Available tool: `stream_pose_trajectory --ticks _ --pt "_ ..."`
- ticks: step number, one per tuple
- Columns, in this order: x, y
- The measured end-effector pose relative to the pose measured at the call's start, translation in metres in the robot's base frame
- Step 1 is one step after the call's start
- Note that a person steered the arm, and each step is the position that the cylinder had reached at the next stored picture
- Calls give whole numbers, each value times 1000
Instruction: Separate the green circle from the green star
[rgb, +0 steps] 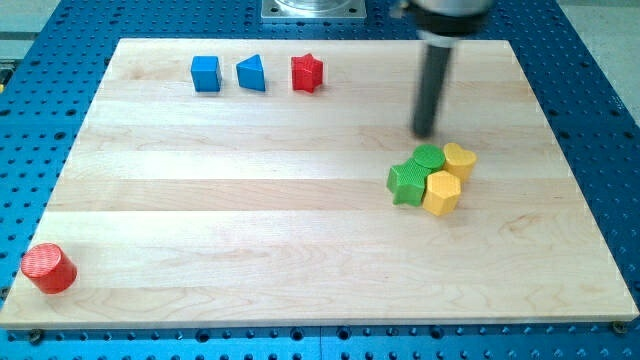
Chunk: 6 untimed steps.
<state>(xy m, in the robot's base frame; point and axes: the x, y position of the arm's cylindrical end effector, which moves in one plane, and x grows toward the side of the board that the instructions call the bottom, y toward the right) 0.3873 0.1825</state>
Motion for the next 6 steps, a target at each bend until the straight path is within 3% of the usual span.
stream_pose_trajectory --ticks 1,2,4,5,6 --pt "51 55" --pt "55 9" --pt "35 -163" --pt "57 -113" --pt "86 -176"
